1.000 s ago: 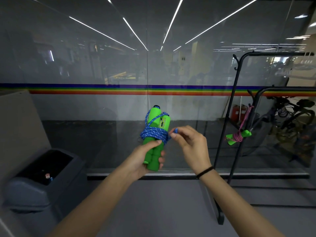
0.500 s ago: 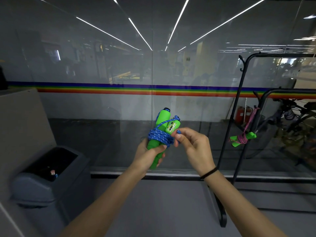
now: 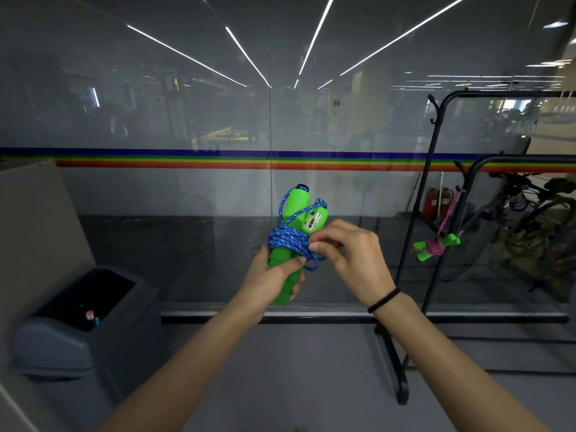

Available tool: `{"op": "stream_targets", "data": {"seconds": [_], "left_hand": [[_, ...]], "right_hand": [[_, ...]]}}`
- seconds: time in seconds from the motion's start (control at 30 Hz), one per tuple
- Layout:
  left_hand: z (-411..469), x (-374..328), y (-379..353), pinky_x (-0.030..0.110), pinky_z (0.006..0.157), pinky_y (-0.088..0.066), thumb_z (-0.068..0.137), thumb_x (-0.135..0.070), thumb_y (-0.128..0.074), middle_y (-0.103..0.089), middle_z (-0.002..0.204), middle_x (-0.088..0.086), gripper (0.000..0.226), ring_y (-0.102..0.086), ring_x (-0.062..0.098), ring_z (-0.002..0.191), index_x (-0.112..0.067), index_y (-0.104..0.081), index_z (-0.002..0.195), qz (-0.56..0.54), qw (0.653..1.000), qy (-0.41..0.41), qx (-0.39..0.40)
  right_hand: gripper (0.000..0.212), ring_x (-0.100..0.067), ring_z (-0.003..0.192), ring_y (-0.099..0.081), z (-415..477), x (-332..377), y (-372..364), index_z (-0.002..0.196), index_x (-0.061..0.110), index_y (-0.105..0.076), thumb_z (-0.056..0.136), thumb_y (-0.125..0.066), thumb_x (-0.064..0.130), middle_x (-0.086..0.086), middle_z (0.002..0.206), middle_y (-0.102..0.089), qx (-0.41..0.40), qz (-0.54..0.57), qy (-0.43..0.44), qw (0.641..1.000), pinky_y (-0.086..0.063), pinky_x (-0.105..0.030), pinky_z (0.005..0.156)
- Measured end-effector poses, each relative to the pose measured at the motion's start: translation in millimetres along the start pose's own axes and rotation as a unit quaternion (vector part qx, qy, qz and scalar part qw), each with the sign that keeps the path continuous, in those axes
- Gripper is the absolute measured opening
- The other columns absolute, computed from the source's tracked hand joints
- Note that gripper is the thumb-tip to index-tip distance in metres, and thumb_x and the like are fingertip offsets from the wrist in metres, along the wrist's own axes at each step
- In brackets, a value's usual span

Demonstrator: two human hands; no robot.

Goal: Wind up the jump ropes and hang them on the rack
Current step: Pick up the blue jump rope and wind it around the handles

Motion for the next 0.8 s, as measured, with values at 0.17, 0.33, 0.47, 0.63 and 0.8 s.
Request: {"op": "stream_targets", "data": {"seconds": [0.17, 0.33, 0.47, 0.63, 0.8], "left_hand": [[-4.0, -2.1, -5.4, 0.026, 0.043, -0.04, 0.085, -0.006, -0.06, -0.056, 0.061, 0.011, 0.015, -0.049, 0.019, 0.043, -0.017, -0.051, 0.09, -0.003, 1.0, -0.007, 0.004], [-8.8, -3.9, -7.0, 0.025, 0.042, -0.041, 0.085, -0.005, -0.059, -0.056, 0.064, 0.011, 0.019, -0.05, 0.016, 0.044, -0.018, -0.049, 0.093, 0.003, 1.0, -0.017, -0.011], [-12.2, -4.5, -8.9, 0.022, 0.041, -0.04, 0.086, -0.001, -0.056, -0.056, 0.065, 0.007, 0.025, -0.049, 0.012, 0.044, -0.014, -0.047, 0.105, 0.032, 0.998, -0.04, -0.034], [-12.0, -0.2, -7.7, 0.032, 0.051, -0.044, 0.074, -0.018, -0.059, -0.059, 0.065, 0.002, 0.027, -0.051, 0.017, 0.051, -0.036, -0.045, 0.089, 0.123, 0.987, -0.089, -0.053], [-10.3, -6.8, -3.2, 0.044, 0.058, -0.051, 0.069, -0.028, -0.055, -0.06, 0.07, 0.007, 0.026, -0.054, 0.021, 0.057, -0.035, -0.042, 0.09, 0.174, 0.976, -0.107, -0.073]], "right_hand": [[0.01, -0.006, 0.072, -0.058, -2.3, 10.2, 1.9, 0.082, 0.013, -0.07, 0.078, -0.066, 0.021, 0.007, 0.079, -0.062, 0.005, 0.029, 0.017, 0.999, -0.047, -0.014, 0.069], [0.009, -0.008, 0.075, -0.06, -3.3, 15.5, 2.8, 0.079, 0.01, -0.072, 0.075, -0.069, 0.018, 0.002, 0.081, -0.064, 0.01, 0.038, 0.022, 0.999, -0.05, -0.019, 0.072], [0.005, -0.013, 0.072, -0.064, -2.0, 16.5, 0.9, 0.072, 0.009, -0.073, 0.069, -0.076, 0.012, -0.003, 0.077, -0.069, 0.035, 0.018, -0.019, 0.999, -0.053, -0.028, 0.072], [0.019, -0.01, 0.062, -0.063, 3.2, 13.4, 5.2, 0.062, 0.018, -0.067, 0.058, -0.085, 0.015, 0.0, 0.068, -0.07, 0.042, 0.019, -0.142, 0.989, -0.047, -0.008, 0.062], [0.022, -0.002, 0.057, -0.058, 2.2, 15.8, -1.1, 0.072, 0.013, -0.068, 0.058, -0.085, 0.014, 0.005, 0.067, -0.065, 0.02, 0.071, -0.172, 0.982, -0.042, -0.001, 0.057]]}}
Point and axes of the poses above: each hand's wrist, its own z-axis towards the middle knuckle, its own y-axis out of the back of the hand, x = y × z, the point moved 4 cm from there along z, towards the middle knuckle
